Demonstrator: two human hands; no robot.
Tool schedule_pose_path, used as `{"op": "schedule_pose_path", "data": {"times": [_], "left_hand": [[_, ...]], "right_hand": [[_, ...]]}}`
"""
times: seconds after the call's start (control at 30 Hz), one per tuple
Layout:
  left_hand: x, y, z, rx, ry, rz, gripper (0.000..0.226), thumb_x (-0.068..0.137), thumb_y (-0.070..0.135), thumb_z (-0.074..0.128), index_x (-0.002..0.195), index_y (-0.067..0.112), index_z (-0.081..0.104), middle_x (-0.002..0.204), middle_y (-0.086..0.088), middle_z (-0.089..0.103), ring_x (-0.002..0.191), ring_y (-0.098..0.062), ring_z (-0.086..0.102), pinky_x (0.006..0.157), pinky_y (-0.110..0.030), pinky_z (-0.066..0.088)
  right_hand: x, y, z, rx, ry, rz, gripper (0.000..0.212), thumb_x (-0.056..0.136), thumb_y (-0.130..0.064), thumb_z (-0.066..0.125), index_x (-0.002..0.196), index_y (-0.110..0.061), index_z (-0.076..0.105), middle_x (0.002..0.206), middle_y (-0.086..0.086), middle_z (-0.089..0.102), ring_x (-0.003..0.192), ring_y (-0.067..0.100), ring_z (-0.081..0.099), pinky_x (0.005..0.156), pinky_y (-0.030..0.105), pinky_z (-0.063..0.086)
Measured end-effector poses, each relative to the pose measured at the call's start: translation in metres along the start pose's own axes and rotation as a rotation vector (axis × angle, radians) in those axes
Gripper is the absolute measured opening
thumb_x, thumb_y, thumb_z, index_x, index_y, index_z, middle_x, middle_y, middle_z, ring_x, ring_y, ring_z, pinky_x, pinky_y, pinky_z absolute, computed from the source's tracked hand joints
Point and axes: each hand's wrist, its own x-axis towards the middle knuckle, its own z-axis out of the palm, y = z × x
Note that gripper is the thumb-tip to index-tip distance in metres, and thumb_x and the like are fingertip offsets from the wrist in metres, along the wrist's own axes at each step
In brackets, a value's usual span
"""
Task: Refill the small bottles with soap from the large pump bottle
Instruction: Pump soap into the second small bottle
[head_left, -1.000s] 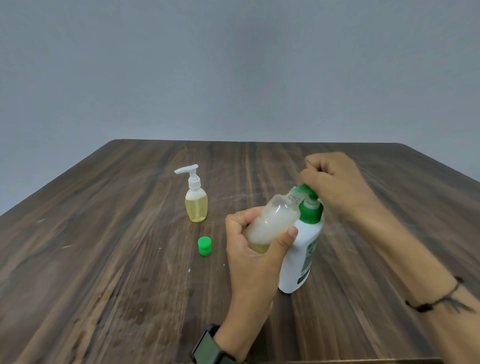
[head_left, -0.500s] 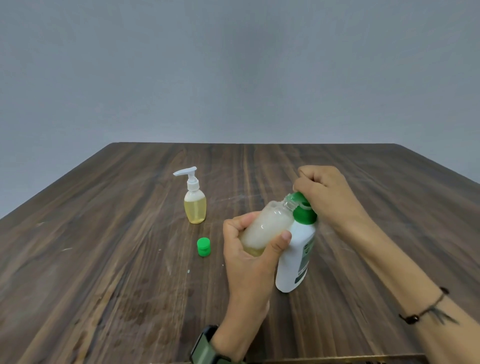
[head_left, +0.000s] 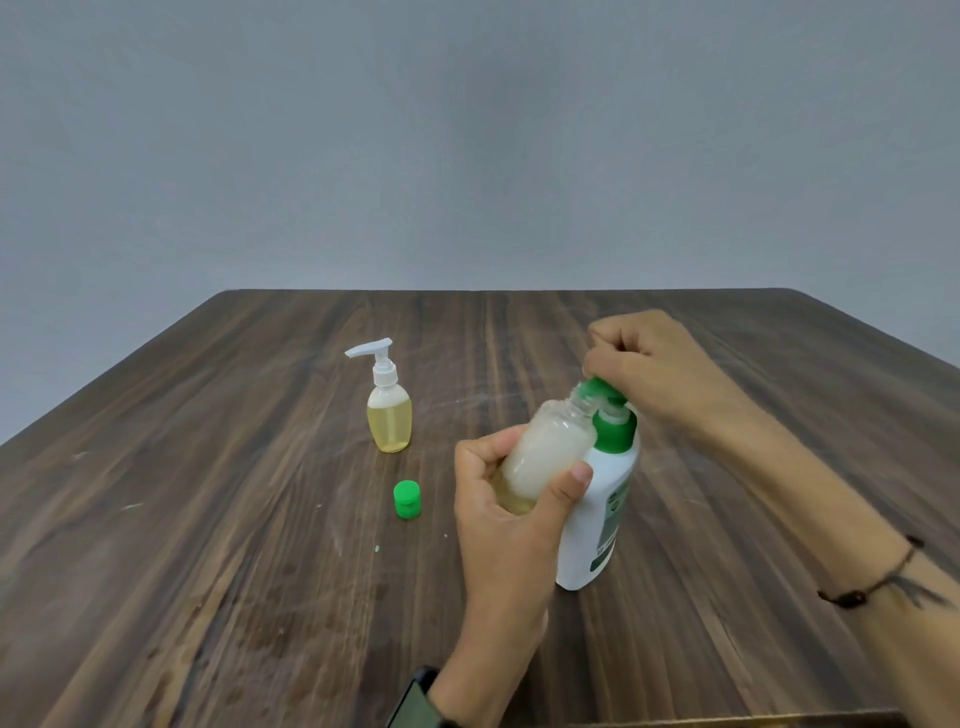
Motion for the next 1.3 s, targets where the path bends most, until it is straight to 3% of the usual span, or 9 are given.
{"op": "schedule_pose_path", "data": {"times": [0.13,0.23,0.37,0.67,0.83,0.97,1.07,1.2,1.3], "left_hand": [[0.002,0.001,-0.001,0.109,0.018,0.020,0.039,0.048,0.027,0.080,0.079,0.038,0.058,0.085,0.020,0.067,0.079,-0.001,0.065,0.071,-0.034,0.055],[0.002,0.005,-0.002,0.181,0.011,0.055,0.038,0.053,0.022,0.081,0.077,0.041,0.058,0.084,0.024,0.067,0.077,0.003,0.064,0.068,-0.025,0.054],[0.004,0.010,-0.004,0.268,0.009,0.098,0.042,0.062,0.004,0.082,0.082,0.031,0.057,0.084,0.025,0.067,0.075,0.004,0.064,0.065,-0.018,0.052],[0.003,0.023,-0.004,0.313,-0.015,0.107,0.039,0.064,0.010,0.081,0.082,0.033,0.055,0.085,0.028,0.065,0.077,0.005,0.062,0.063,-0.013,0.050],[0.004,0.032,-0.012,0.411,-0.033,0.163,0.040,0.063,0.014,0.081,0.085,0.034,0.054,0.086,0.037,0.059,0.079,0.009,0.058,0.059,-0.007,0.046],[0.004,0.041,-0.013,0.495,-0.045,0.230,0.037,0.062,0.024,0.081,0.084,0.037,0.054,0.096,0.035,0.056,0.087,0.005,0.056,0.068,-0.013,0.049],[0.005,0.043,-0.016,0.534,-0.047,0.252,0.038,0.062,0.026,0.083,0.086,0.037,0.056,0.100,0.028,0.056,0.086,0.002,0.057,0.069,-0.020,0.052],[0.003,0.042,-0.015,0.510,-0.045,0.233,0.037,0.062,0.024,0.082,0.086,0.036,0.056,0.095,0.029,0.057,0.084,0.001,0.058,0.069,-0.025,0.054],[0.005,0.041,-0.016,0.490,-0.038,0.224,0.039,0.059,0.029,0.083,0.086,0.037,0.057,0.094,0.028,0.059,0.083,0.001,0.059,0.069,-0.026,0.055]], "right_hand": [[-0.003,0.001,0.004,-0.024,0.045,-0.016,0.039,0.075,-0.003,0.053,0.048,-0.016,0.027,0.046,-0.003,0.029,0.044,0.007,0.028,0.043,0.016,0.025],[0.001,-0.004,-0.003,-0.073,-0.002,-0.029,0.039,0.074,-0.002,0.053,0.047,-0.015,0.028,0.043,-0.006,0.028,0.040,0.007,0.029,0.041,0.011,0.029],[0.000,-0.002,-0.002,-0.084,0.002,-0.022,0.042,0.075,-0.003,0.052,0.047,-0.017,0.025,0.042,-0.008,0.026,0.039,0.007,0.028,0.041,0.013,0.028],[0.002,-0.004,-0.004,-0.088,0.031,0.016,0.040,0.073,-0.004,0.052,0.046,-0.016,0.026,0.037,-0.005,0.027,0.039,0.008,0.028,0.039,0.014,0.025],[-0.002,-0.004,-0.001,-0.146,-0.025,0.039,0.036,0.076,-0.007,0.049,0.047,-0.014,0.028,0.046,-0.001,0.029,0.043,0.009,0.025,0.040,0.016,0.022],[0.004,-0.010,-0.005,-0.189,-0.063,0.042,0.034,0.074,-0.006,0.050,0.048,-0.012,0.030,0.047,0.001,0.030,0.047,0.010,0.026,0.042,0.017,0.024],[0.001,-0.009,-0.002,-0.200,-0.069,0.070,0.036,0.076,-0.007,0.049,0.048,-0.014,0.027,0.048,0.000,0.030,0.050,0.014,0.028,0.049,0.028,0.025],[0.004,-0.010,-0.005,-0.236,-0.074,0.050,0.038,0.074,-0.008,0.051,0.046,-0.016,0.026,0.045,-0.003,0.029,0.045,0.010,0.026,0.043,0.020,0.023],[0.000,-0.007,-0.001,-0.207,-0.044,0.061,0.037,0.076,-0.007,0.050,0.047,-0.014,0.027,0.046,-0.001,0.029,0.047,0.010,0.025,0.044,0.021,0.022]]}}
